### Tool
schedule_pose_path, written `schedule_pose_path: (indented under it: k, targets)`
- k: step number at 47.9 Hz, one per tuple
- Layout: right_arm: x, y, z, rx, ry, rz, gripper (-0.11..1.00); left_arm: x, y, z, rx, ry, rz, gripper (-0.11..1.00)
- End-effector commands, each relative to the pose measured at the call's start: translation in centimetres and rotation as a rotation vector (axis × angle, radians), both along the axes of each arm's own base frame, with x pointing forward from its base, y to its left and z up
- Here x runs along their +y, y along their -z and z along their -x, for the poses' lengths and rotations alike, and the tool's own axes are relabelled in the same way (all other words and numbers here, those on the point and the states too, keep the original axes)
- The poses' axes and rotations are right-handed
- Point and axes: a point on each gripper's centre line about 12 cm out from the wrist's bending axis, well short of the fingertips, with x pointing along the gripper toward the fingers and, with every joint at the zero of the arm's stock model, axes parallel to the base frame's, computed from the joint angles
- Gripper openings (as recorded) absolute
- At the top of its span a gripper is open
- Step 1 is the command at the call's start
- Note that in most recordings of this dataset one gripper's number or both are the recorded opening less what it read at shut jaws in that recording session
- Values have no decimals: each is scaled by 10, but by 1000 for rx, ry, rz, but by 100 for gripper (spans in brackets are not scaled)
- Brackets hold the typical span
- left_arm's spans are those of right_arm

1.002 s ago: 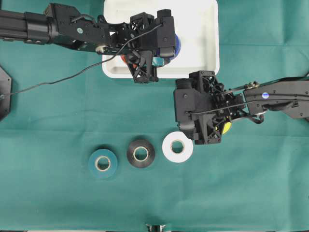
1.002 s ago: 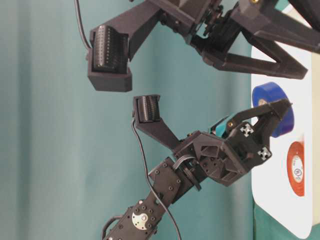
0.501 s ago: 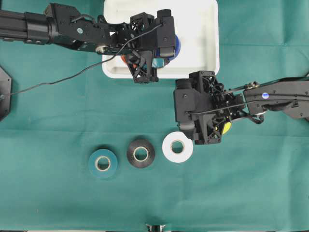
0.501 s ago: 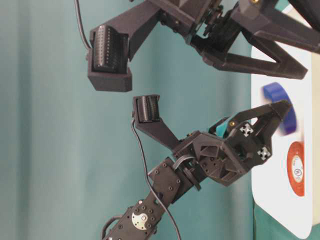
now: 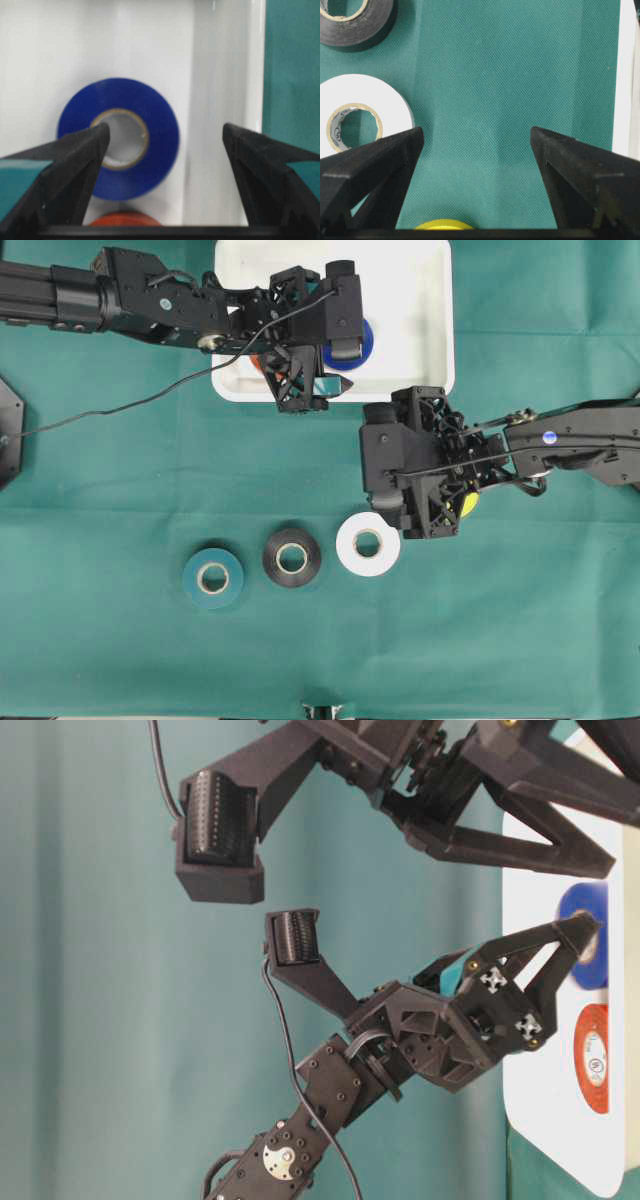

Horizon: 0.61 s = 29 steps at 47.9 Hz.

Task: Put the tape alternately from left to right into the white case.
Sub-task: 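Release the blue roll in the tray and withdraw the left gripper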

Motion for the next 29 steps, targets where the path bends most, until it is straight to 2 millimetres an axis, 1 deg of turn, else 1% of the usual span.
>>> schedule_pose_path:
  k: [1, 8, 17, 24, 29]
  targets:
    - [2, -8, -2, -27, -6, -3, 73, -1, -20, -5, -52, 5, -12, 94]
    - [2, -8, -2, -26, -6, -3, 73, -5, -22, -5, -56, 13, -10, 94]
    - [2, -8, -2, -26, -5, -4, 73, -17, -35, 0, -73, 37, -13, 94]
    - [2, -8, -2, -26, -6, -3, 73, -34, -45, 11, -85, 69, -11, 94]
    - [2, -8, -2, -26, -6, -3, 73, -46, -47, 20, -84, 91, -7, 94]
